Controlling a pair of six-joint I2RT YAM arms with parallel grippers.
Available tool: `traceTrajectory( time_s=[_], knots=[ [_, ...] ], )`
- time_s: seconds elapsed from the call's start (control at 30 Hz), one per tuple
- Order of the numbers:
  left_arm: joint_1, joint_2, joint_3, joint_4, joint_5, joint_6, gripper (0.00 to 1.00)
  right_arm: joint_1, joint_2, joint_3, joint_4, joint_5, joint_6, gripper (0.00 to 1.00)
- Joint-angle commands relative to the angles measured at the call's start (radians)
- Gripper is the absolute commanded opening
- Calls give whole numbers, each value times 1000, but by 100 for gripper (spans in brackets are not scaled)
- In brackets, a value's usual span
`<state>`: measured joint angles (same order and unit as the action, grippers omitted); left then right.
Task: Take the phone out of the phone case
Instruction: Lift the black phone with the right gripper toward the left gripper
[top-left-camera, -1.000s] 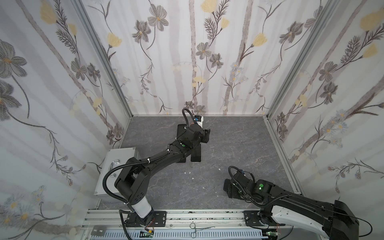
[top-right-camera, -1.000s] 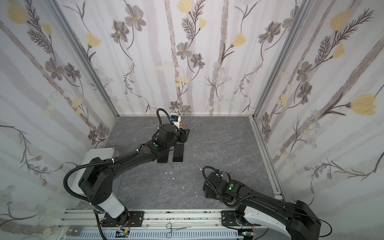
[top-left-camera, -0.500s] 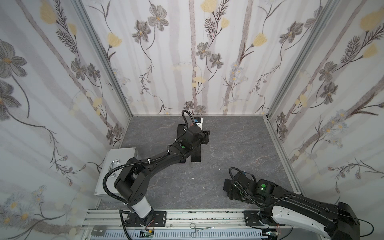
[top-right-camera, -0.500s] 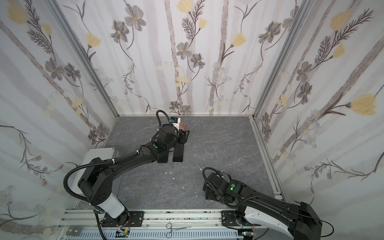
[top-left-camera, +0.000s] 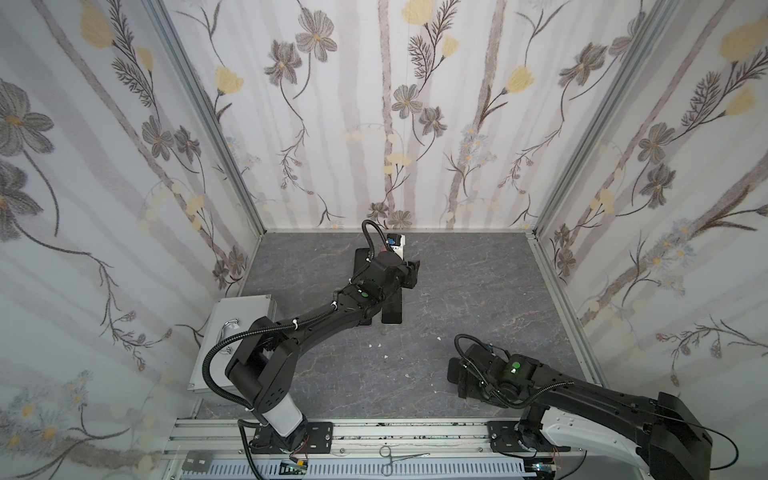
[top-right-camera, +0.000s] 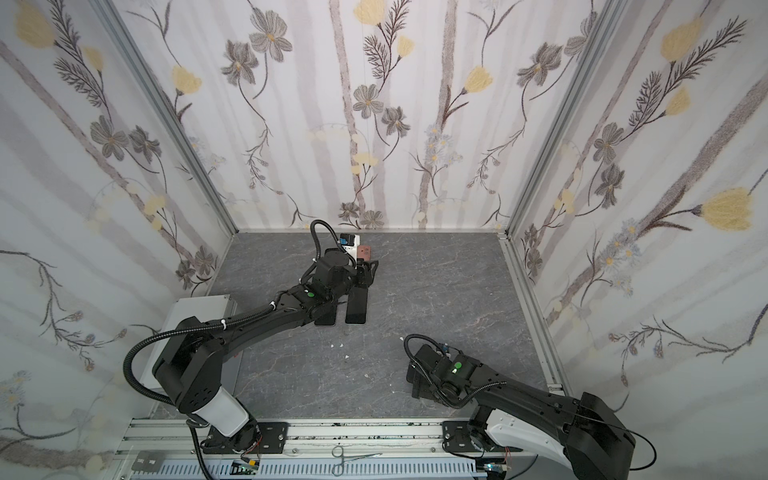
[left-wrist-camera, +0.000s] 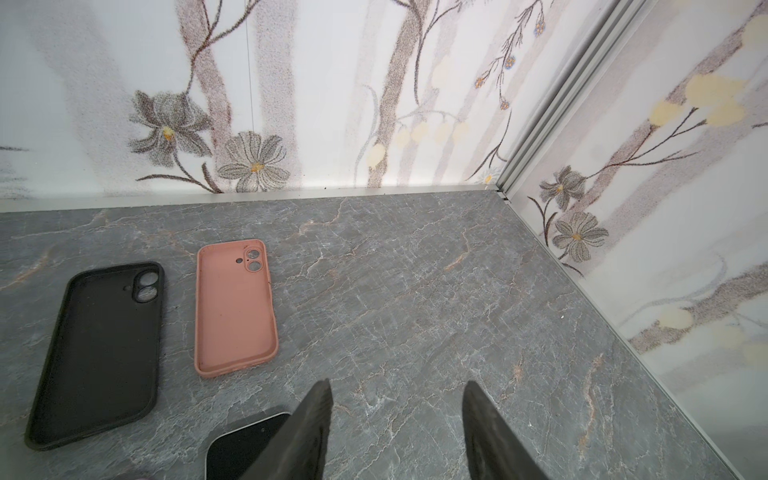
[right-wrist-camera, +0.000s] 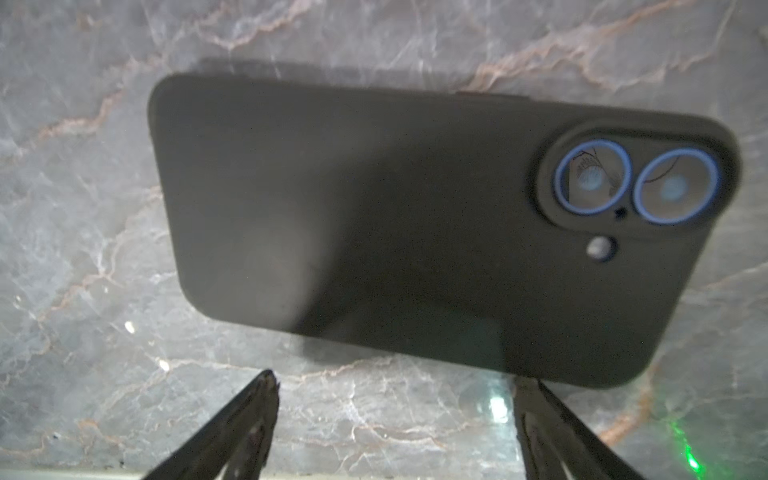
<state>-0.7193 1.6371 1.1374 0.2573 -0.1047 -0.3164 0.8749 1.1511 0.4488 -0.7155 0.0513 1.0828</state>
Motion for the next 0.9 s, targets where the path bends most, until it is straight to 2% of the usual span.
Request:
traceTrajectory(
  time_s=[0.0, 0.1, 0.27, 0.37, 0.63, 0.87],
  knots=[
    [0, -18, -8, 41, -21, 14, 53, -93, 1, 4, 95, 54, -61, 94],
    [0, -28, -20, 41, -22, 14, 53, -183, 23, -2, 208, 30, -121, 99],
    [4, -59, -46, 40, -33, 12, 54, -312, 129, 30, 363, -24, -210, 100],
    [7, -76, -62, 35, -28, 7, 54, -354, 223, 99, 399, -25, -248, 100],
    [22, -118, -98, 26, -28, -16, 55, -357, 490, 296, 330, 60, -306, 100],
    [33, -164, -150, 26, -34, -27, 55, -323, 617, 457, 186, 159, -367, 99]
  ],
)
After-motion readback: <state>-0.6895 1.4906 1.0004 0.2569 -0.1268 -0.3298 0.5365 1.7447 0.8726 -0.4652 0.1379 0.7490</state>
